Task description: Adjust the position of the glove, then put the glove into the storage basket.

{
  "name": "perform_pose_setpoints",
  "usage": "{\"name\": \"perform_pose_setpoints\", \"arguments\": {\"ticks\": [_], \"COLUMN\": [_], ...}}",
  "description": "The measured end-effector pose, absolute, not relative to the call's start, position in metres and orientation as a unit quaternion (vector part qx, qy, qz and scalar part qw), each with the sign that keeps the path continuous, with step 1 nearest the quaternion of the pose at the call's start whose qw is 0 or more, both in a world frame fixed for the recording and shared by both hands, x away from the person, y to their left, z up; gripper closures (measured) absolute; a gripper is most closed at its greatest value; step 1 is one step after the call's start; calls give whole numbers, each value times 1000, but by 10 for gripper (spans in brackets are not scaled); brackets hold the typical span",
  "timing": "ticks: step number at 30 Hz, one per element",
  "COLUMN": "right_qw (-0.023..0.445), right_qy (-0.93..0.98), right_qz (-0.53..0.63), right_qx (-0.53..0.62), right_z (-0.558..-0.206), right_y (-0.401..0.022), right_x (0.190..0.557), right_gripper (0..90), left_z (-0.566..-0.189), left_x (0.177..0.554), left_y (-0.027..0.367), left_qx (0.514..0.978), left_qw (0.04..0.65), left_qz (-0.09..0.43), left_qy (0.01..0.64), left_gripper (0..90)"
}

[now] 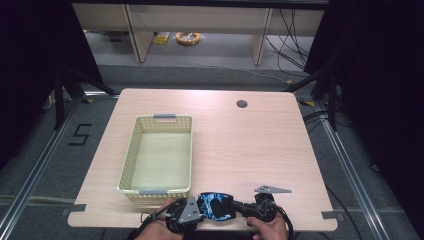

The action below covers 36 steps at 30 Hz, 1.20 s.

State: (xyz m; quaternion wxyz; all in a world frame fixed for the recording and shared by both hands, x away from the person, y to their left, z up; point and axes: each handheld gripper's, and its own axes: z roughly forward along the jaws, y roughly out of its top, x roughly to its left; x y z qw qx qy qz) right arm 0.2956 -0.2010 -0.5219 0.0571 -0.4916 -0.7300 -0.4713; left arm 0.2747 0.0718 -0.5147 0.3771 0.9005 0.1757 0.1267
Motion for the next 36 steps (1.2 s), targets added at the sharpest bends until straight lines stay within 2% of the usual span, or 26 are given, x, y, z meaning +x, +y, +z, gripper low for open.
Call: {"name": "perform_pose_setpoints", "arguments": {"ticks": [14, 15, 21, 25, 28, 36], "right_qw": [63, 46, 43, 58, 38, 36], "right_qy": [-719, -723, -723, -713, -719, -717], "right_qz": [-492, -494, -498, -498, -509, -514], "right_qx": [-486, -480, -477, -490, -472, -469], "right_z": [-517, -518, -514, -507, -505, -493], "right_y": [-201, -202, -203, -201, -204, -205], "right_x": [288, 288, 285, 280, 279, 272], "right_gripper": [868, 868, 868, 868, 868, 868], "left_z": [-505, -504, -502, -497, -494, -483], "left_x": [270, 270, 269, 268, 267, 264], "left_y": [76, 77, 76, 77, 78, 78], "left_qx": [896, 897, 895, 894, 893, 891], "left_qw": [389, 389, 393, 395, 398, 406], "left_qz": [139, 138, 138, 142, 141, 139], "left_qy": [164, 161, 158, 154, 155, 150], "left_gripper": [769, 769, 769, 769, 769, 769]}}
